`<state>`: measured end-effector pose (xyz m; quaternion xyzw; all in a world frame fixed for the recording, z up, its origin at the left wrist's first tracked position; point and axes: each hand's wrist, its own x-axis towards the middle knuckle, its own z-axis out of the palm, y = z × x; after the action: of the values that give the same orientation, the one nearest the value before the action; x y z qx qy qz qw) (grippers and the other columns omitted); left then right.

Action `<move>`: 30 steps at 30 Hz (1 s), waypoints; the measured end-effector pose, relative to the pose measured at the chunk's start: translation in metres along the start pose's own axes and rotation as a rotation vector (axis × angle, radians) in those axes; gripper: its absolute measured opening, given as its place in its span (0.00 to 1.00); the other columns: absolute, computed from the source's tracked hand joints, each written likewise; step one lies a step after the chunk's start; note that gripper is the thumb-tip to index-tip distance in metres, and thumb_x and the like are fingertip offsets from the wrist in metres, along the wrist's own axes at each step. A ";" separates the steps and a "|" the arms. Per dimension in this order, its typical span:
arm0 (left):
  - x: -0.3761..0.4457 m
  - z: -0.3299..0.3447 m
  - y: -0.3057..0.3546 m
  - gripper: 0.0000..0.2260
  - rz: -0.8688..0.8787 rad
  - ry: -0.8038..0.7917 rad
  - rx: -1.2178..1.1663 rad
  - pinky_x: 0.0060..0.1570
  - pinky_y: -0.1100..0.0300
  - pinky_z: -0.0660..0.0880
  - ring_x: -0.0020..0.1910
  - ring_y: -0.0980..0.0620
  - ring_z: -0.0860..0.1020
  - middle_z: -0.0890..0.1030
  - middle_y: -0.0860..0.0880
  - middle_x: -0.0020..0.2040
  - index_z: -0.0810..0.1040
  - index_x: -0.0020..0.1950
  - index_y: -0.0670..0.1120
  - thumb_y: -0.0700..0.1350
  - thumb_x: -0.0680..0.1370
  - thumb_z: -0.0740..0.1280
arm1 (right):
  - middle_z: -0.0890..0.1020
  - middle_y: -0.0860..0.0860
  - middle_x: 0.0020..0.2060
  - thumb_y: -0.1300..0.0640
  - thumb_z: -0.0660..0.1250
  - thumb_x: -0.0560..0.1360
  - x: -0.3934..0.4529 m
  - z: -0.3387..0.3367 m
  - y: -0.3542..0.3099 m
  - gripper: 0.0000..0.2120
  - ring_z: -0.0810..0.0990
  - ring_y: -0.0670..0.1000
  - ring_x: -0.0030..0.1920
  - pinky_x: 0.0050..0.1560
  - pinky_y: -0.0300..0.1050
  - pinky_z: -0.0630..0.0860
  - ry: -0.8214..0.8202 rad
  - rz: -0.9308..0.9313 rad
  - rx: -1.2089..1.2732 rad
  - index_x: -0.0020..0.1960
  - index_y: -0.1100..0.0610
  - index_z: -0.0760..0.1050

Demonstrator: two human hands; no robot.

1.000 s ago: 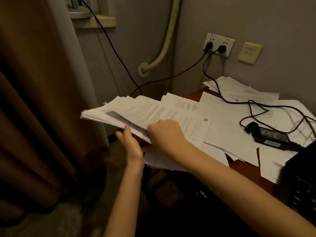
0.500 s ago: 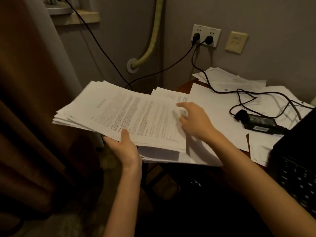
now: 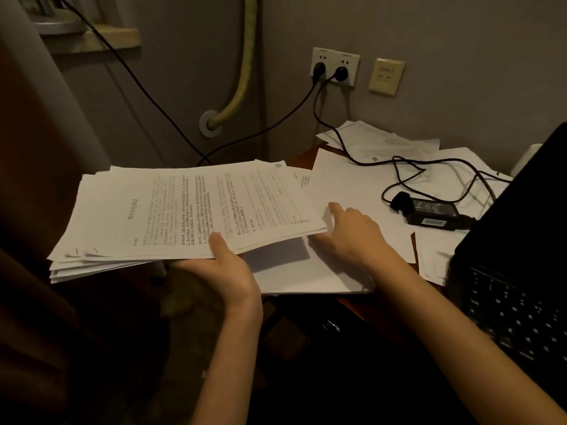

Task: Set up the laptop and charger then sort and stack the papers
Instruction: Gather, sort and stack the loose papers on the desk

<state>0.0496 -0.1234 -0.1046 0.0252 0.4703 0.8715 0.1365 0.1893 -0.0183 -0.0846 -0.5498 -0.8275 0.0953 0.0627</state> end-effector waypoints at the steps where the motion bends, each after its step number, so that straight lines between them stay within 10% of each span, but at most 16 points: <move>1: -0.001 0.001 0.000 0.29 0.007 -0.003 -0.004 0.65 0.41 0.70 0.67 0.50 0.72 0.69 0.49 0.70 0.49 0.74 0.51 0.35 0.80 0.60 | 0.77 0.55 0.54 0.30 0.57 0.70 -0.002 -0.001 0.000 0.33 0.75 0.55 0.49 0.48 0.51 0.76 0.005 -0.012 -0.006 0.66 0.51 0.63; 7: -0.008 0.010 0.002 0.30 0.020 -0.078 -0.036 0.66 0.48 0.71 0.67 0.51 0.72 0.68 0.46 0.71 0.48 0.76 0.48 0.33 0.80 0.60 | 0.79 0.54 0.50 0.47 0.61 0.76 -0.001 -0.011 0.001 0.19 0.75 0.53 0.40 0.32 0.41 0.69 -0.023 -0.110 -0.116 0.63 0.54 0.65; 16: -0.032 0.029 -0.002 0.28 0.028 -0.088 -0.044 0.66 0.53 0.70 0.67 0.53 0.72 0.69 0.50 0.68 0.50 0.75 0.48 0.31 0.80 0.58 | 0.79 0.53 0.45 0.50 0.65 0.75 -0.008 -0.014 0.007 0.10 0.75 0.52 0.43 0.41 0.43 0.71 -0.051 0.080 0.273 0.53 0.54 0.74; 25: -0.011 0.016 -0.006 0.28 0.035 0.034 -0.062 0.60 0.61 0.75 0.60 0.59 0.75 0.70 0.50 0.67 0.46 0.76 0.46 0.34 0.81 0.58 | 0.76 0.55 0.60 0.42 0.65 0.72 -0.005 -0.001 0.008 0.32 0.76 0.57 0.55 0.51 0.51 0.77 0.002 -0.033 0.168 0.71 0.50 0.59; 30: 0.005 0.010 -0.004 0.30 0.029 0.079 -0.087 0.64 0.47 0.72 0.67 0.51 0.72 0.69 0.48 0.68 0.41 0.75 0.47 0.36 0.82 0.57 | 0.74 0.53 0.62 0.35 0.65 0.69 -0.013 0.004 0.001 0.35 0.72 0.55 0.60 0.57 0.53 0.73 0.047 0.002 0.158 0.69 0.50 0.61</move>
<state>0.0472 -0.1119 -0.1031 -0.0085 0.4365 0.8934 0.1060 0.1945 -0.0307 -0.0882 -0.5459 -0.8152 0.1475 0.1254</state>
